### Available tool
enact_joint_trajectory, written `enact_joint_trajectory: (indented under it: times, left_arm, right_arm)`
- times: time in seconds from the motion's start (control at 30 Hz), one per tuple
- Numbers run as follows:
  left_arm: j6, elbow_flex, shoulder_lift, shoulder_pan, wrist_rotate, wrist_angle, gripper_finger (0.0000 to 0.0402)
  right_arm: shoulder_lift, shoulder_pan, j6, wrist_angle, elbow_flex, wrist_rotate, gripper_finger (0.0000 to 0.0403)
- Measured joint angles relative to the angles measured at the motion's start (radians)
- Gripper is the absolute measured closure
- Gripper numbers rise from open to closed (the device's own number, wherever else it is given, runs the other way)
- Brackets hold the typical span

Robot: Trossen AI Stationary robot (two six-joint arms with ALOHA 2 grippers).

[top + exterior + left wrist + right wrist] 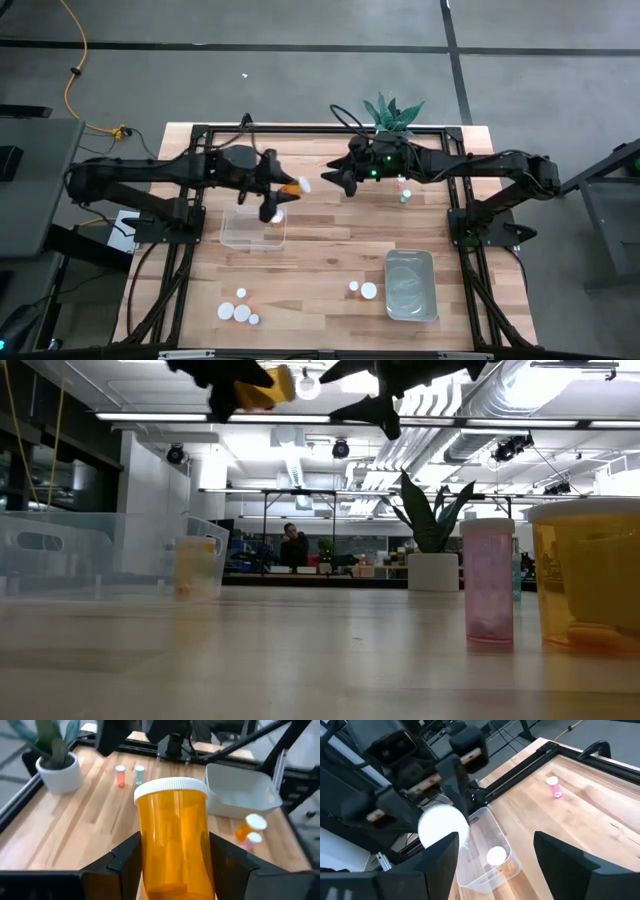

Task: Pick and place medicine bottles into bin by pill shape (circle, oval)
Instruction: Put the large orange pill bottle into the transparent bin

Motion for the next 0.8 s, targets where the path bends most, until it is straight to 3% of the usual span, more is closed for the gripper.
enact_joint_trajectory:
  times: [0.17, 0.4, 0.53, 0.8]
  left_arm:
    - [-0.186, -0.189, -0.181, -0.052, -0.061, 0.098, 0.0224]
    - [-0.456, -0.583, -0.421, -0.268, -0.356, 0.473, 0.0224]
    - [-0.522, -0.727, -0.447, -0.400, -0.544, 0.611, 0.0225]
    - [-0.558, -0.831, -0.387, -0.580, -0.838, 0.585, 0.0225]
  right_arm:
    - [0.000, -0.008, -0.008, 0.001, 0.000, -0.003, 0.0151]
    - [0.000, -0.008, -0.023, 0.000, 0.000, -0.005, 0.0151]
    - [0.000, -0.008, -0.023, 0.000, 0.000, -0.007, 0.0151]
    - [0.000, -0.008, -0.023, 0.000, 0.000, 0.016, 0.0151]
